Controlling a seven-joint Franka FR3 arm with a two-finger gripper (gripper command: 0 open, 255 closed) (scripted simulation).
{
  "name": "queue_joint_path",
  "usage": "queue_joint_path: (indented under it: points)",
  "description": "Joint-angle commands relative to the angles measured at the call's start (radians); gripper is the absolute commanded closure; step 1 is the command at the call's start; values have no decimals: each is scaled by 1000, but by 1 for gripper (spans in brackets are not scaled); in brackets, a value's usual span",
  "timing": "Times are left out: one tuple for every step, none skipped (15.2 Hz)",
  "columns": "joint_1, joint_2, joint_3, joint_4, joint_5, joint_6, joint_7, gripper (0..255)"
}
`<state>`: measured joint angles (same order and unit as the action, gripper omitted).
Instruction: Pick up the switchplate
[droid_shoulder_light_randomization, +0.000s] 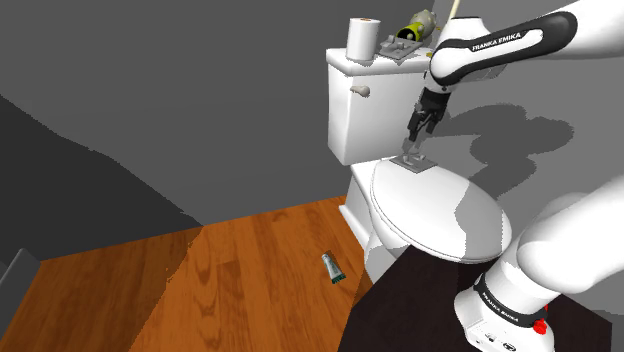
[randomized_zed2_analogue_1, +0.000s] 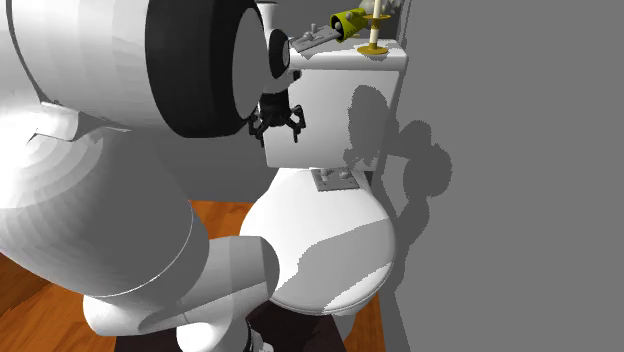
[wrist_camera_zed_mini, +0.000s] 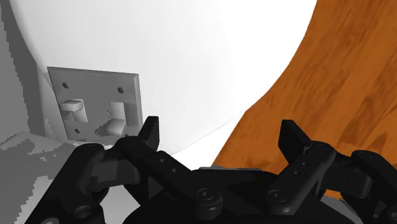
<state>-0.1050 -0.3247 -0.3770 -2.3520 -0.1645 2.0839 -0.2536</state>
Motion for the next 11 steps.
queue_joint_path:
  points:
    - [0, 70, -37, 29, 26, 43, -48, 0]
    - [0, 107, -54, 44, 43, 64, -73, 0]
    - [0, 144, -70, 60, 63, 85, -100, 0]
    - [-1, 183, -86, 78, 86, 103, -128, 0]
    - [-2, 223, -100, 97, 111, 121, -158, 0]
    - [-5, 264, -113, 117, 139, 137, -189, 0]
    - [-8, 305, -123, 139, 169, 151, -220, 0]
    - [-15, 347, -132, 162, 201, 163, -253, 0]
    - [-22, 390, -138, 187, 235, 173, -285, 0]
    - [-32, 433, -141, 213, 269, 182, -317, 0]
    - [-45, 476, -141, 241, 303, 188, -349, 0]
